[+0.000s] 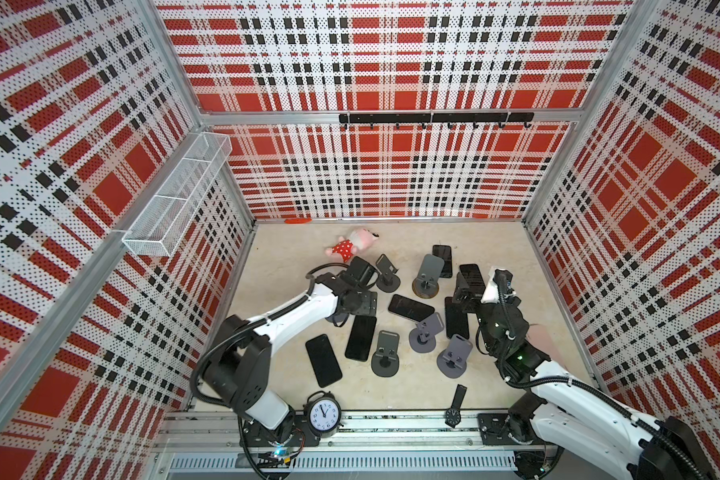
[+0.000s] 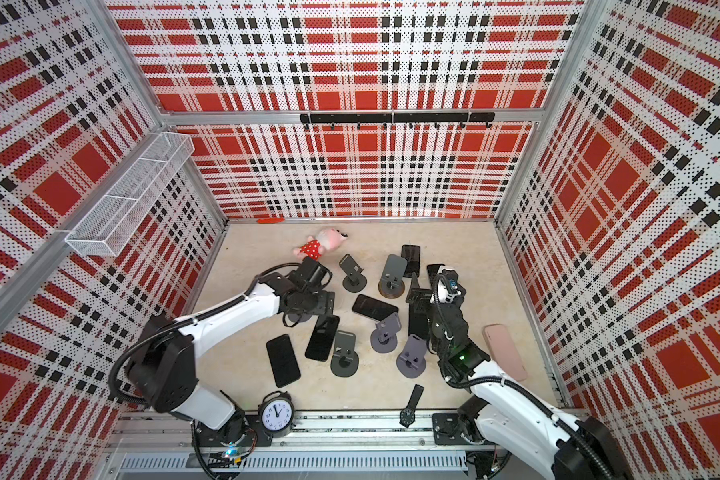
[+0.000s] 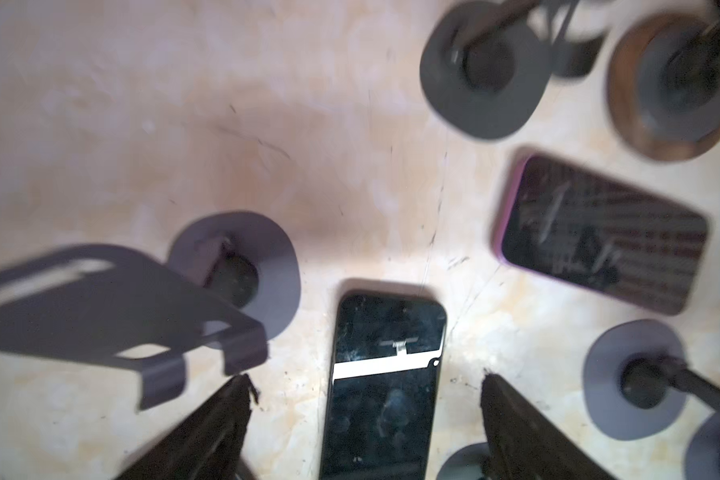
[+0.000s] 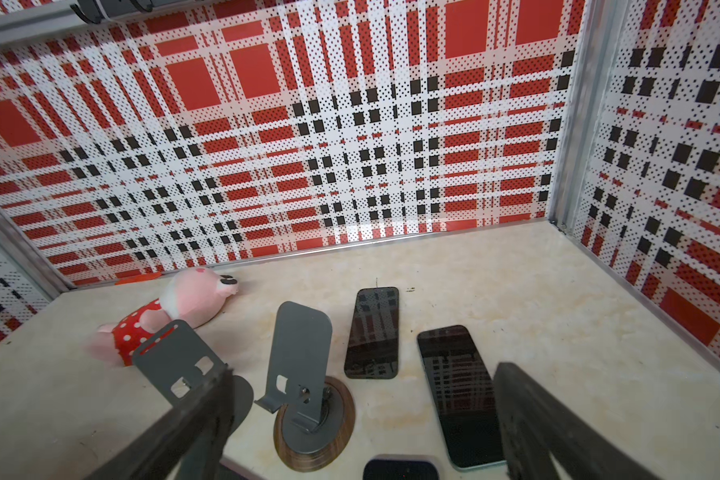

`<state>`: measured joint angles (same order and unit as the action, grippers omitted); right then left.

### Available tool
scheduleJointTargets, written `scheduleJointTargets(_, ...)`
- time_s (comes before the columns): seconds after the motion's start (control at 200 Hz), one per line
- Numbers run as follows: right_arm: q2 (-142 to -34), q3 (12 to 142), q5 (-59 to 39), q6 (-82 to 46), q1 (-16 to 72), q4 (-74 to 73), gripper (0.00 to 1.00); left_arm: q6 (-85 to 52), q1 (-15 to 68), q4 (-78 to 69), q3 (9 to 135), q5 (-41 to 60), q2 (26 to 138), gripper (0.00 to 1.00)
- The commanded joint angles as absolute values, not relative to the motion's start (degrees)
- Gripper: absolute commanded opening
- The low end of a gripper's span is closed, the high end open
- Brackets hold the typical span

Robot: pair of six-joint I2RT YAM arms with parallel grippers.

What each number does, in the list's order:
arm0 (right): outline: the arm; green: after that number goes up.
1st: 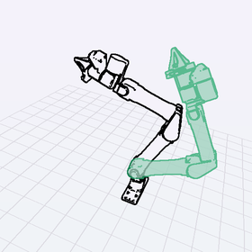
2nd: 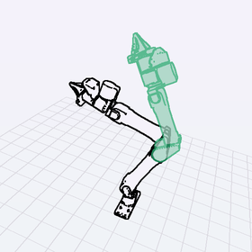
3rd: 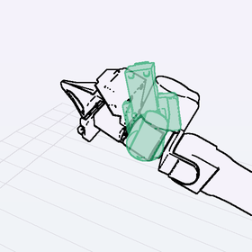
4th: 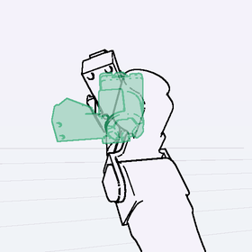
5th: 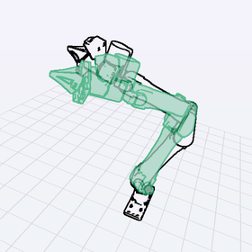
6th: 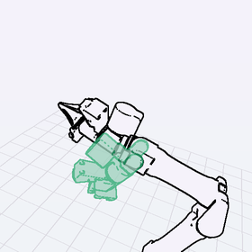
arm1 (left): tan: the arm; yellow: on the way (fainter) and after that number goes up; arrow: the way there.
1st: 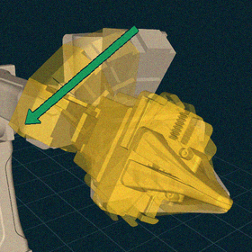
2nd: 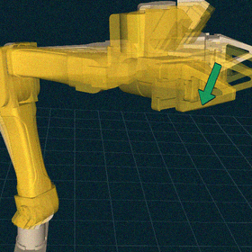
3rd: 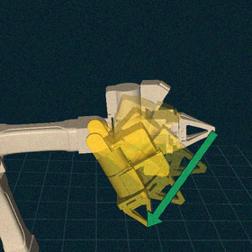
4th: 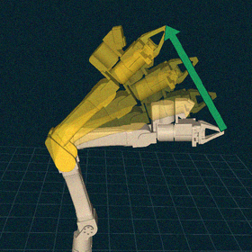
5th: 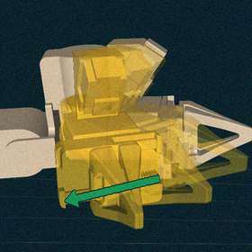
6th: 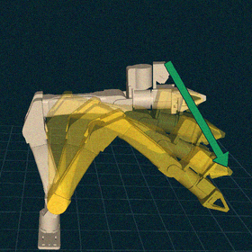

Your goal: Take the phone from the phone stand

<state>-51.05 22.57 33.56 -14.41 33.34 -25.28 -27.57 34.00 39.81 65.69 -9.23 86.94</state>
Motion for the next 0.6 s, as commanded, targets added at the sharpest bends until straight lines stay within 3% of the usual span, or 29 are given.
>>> scheduleJointTargets(0.0, -52.59, 25.62, 35.83, -11.21, 33.0, -23.54, 1.0, -30.04, 31.95, 36.71, 67.75, -16.67, 80.44, 0.92)
scheduleJointTargets(0.075, -54.08, 27.0, 33.84, -8.95, 32.31, -23.23, 1.0, -30.58, 30.5, 34.37, 67.75, -23.17, 76.75, 0.95)
scheduleJointTargets(0.1, -54.44, 27.57, 33.37, -8.29, 31.93, -22.76, 1.0, -30.75, 30.03, 33.25, 67.33, -24.97, 75.48, 1.0)
scheduleJointTargets(0.23, -53.69, 29.79, 28.05, -7.37, 29.44, -17.53, 1.0, -31.43, 27.72, 23.4, 62.09, -27.65, 69.8, 0.98)
scheduleJointTargets(0.331, -52.42, 30.83, 16.19, -11.59, 20.95, -14.41, 1.0, -33.77, 27.81, 16.55, 58.47, -28.7, 67.06, 0.98)
scheduleJointTargets(0.476, -53.39, 30.93, 3.88, -15.78, 8.04, -14.03, 1.0, -36.72, 30.75, 14.57, 56.1, -45.83, 66.86, 0.98)
scheduleJointTargets(0.591, -56.45, 27.36, -3.8, -21.14, -1.58, -22.46, 1.0, -23.93, 31.49, 0.08, 48.27, -52.38, 66.97, 0.98)
